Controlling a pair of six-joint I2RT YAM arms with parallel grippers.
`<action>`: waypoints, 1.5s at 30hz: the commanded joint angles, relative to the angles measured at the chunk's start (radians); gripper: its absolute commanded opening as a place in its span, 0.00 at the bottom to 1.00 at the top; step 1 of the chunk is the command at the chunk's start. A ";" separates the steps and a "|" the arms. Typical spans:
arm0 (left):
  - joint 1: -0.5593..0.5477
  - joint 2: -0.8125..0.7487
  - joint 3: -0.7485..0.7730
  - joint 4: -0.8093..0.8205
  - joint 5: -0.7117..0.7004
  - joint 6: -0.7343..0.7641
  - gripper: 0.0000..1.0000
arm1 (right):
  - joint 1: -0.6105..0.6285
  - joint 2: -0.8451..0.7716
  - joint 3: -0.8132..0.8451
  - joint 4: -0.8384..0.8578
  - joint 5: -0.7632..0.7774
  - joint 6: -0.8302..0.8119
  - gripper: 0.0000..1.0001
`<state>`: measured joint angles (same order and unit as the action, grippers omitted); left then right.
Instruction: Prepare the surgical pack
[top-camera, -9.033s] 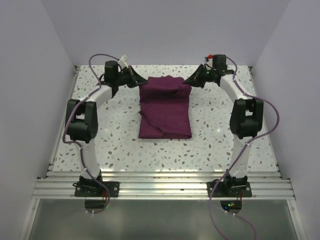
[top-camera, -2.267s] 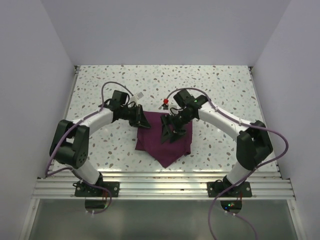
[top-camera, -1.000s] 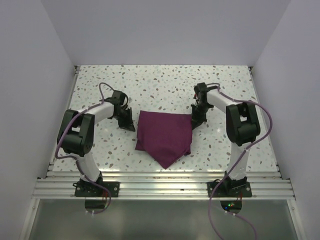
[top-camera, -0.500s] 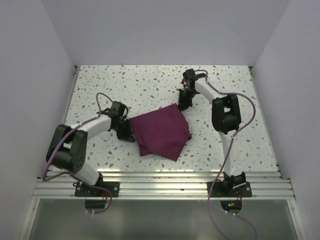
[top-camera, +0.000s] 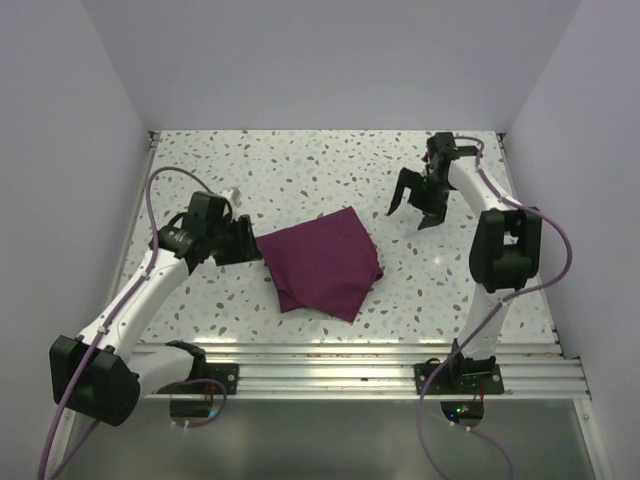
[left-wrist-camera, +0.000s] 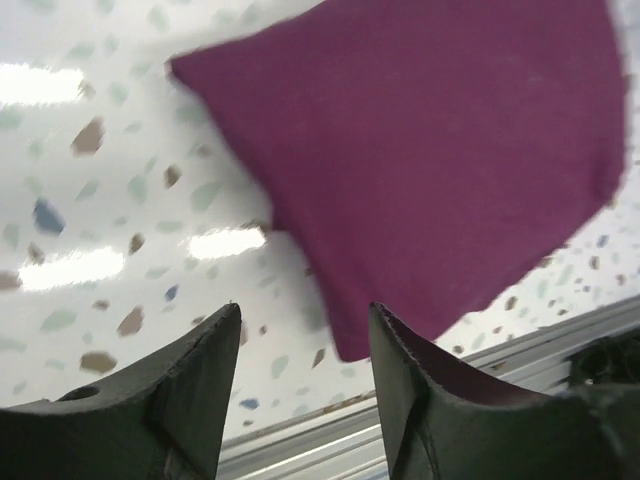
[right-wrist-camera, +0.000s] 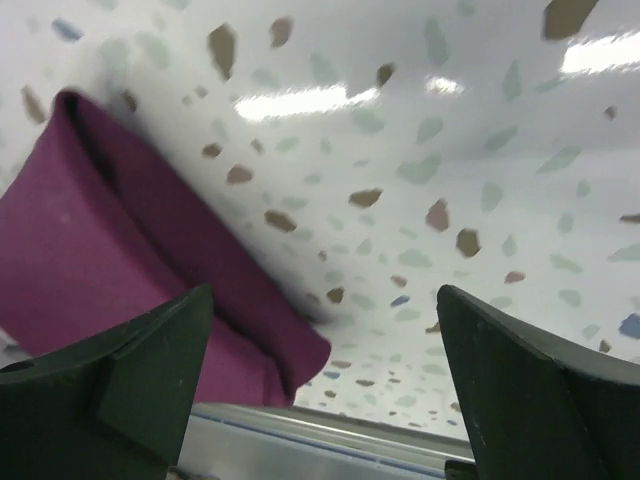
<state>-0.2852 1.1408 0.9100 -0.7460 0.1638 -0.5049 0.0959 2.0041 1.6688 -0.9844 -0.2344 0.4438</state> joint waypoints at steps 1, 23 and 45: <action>-0.080 0.005 0.105 0.117 0.036 0.095 0.59 | 0.031 -0.168 -0.122 0.010 -0.151 -0.027 0.99; -0.716 0.482 0.242 0.323 -0.242 0.631 0.66 | -0.002 -0.734 -0.644 0.007 -0.154 -0.011 0.99; -0.729 0.431 0.112 0.307 -0.268 0.595 0.63 | -0.002 -0.906 -0.736 0.006 -0.180 0.124 0.99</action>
<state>-1.0103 1.5890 1.0168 -0.4374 -0.1040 0.0925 0.0971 1.1229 0.9360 -0.9798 -0.3889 0.5465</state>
